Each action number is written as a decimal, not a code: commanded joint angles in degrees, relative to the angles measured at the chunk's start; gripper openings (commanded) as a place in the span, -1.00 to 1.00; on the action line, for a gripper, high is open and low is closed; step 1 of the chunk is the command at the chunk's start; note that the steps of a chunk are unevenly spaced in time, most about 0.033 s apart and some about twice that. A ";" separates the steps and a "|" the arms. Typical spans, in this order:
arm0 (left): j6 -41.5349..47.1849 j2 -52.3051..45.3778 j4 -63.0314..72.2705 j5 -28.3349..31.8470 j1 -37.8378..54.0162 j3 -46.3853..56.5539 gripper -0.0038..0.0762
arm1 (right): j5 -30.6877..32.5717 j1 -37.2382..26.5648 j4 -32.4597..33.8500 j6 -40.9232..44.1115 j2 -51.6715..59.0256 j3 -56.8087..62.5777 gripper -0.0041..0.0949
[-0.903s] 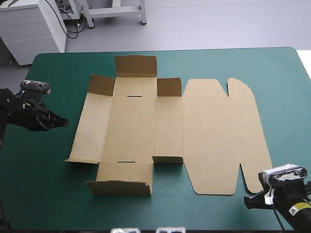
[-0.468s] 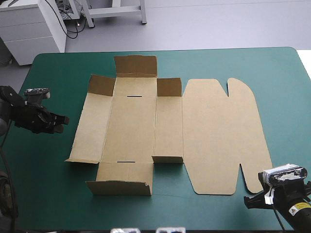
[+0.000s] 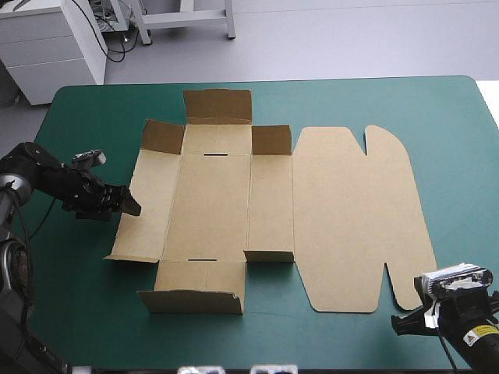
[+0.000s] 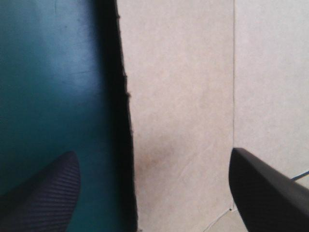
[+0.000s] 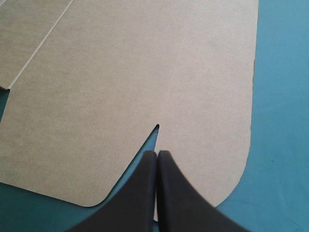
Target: Fold the box
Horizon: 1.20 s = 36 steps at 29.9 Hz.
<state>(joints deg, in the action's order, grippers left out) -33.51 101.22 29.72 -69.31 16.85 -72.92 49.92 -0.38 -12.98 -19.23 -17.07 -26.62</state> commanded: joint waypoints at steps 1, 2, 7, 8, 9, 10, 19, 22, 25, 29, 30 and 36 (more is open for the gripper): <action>0.08 -1.26 2.70 -4.91 -0.06 -1.69 0.60 | -3.74 0.21 -1.01 -0.11 -0.66 -1.52 -0.96; 0.08 -1.18 2.70 -4.91 -0.06 -1.69 0.60 | -3.74 0.21 -1.01 -0.11 -0.66 -1.52 -0.96; 0.86 -1.13 4.16 -4.91 -0.06 -1.59 0.60 | -3.74 0.21 -1.01 -0.11 -0.66 -1.52 -0.96; 0.86 -1.13 5.05 -4.91 -0.06 -1.43 0.60 | -3.74 0.21 -1.01 -0.11 -0.66 -1.52 -0.96; 0.51 -1.13 6.48 -4.91 -0.06 -0.67 0.60 | -3.74 0.21 -1.01 -0.11 -0.66 -1.52 -0.96; -0.42 -1.13 7.51 -4.91 -0.06 0.02 0.60 | -3.74 0.21 -1.01 -0.11 -0.66 -1.52 -0.96; -9.47 -1.05 8.01 -4.02 -0.06 11.80 0.60 | -3.74 0.21 -1.01 -0.11 -0.66 -1.52 -0.96; -10.99 -1.05 12.12 -4.12 -0.06 13.09 0.60 | -3.74 0.21 -1.01 -0.11 -0.66 -1.52 -0.96; -12.43 -1.05 17.21 -4.86 -0.16 13.09 0.60 | -3.74 0.21 -1.01 -0.11 -0.66 -1.52 -0.96; -12.83 -1.05 19.11 -4.86 -0.84 13.09 0.60 | -3.74 0.21 -1.01 -0.11 -0.66 -1.52 -0.96; -12.87 -1.05 19.11 -4.86 -1.22 13.09 0.60 | -3.74 0.21 -1.01 -0.11 -0.66 -1.52 -0.96; -12.59 -1.05 20.13 -3.06 -1.73 13.09 0.55 | -3.74 0.21 -1.01 -0.11 -0.66 -1.52 -0.96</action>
<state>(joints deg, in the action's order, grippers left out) -46.69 101.04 48.79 -69.25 16.10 -59.79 49.92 -0.38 -13.04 -19.23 -17.02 -26.62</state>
